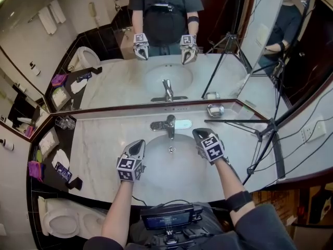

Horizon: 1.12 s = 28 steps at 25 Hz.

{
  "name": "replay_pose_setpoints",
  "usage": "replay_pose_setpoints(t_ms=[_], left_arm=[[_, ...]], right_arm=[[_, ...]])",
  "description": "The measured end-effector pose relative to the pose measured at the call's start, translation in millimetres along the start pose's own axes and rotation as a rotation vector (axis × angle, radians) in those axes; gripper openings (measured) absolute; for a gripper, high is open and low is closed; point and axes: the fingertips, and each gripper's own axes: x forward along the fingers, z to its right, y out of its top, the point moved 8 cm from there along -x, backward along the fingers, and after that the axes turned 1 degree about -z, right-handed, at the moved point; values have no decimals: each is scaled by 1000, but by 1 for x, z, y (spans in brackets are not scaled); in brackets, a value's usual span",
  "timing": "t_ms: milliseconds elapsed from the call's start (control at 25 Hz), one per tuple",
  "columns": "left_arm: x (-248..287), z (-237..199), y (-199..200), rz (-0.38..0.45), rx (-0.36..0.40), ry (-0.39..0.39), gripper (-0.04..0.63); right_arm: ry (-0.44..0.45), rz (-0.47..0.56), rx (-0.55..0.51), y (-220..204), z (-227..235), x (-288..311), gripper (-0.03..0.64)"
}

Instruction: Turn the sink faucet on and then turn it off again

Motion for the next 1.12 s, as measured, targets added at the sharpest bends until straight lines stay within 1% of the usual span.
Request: replay_pose_setpoints(t_ms=[120,240,480,640,760,880,1000,1120], left_arm=[[1,1,0,8,-21,-8,0],[1,4,-1,19,-42,-27,0],[6,7,-2,12,-35,-37,0],[10,8,-2,20,-3,-35,0],[17,8,-1,25,28,-28,0],[30,11,-2,-5,77,-35,59],[46,17,1,-41,158,-86,94],[68,23,5,-69,266,-128,123]], right_arm=[[-11,42,108,-14,5,-11,18],[-15,51,164,-26,6,-18,20],[-20,42,197,-37,8,-22,20],[-15,37,200,-39,8,-17,20],[-8,41,198,-37,9,-13,20],[2,44,199,-38,11,-10,20],[12,36,201,-40,11,-8,20],[19,25,198,-44,11,-6,20]])
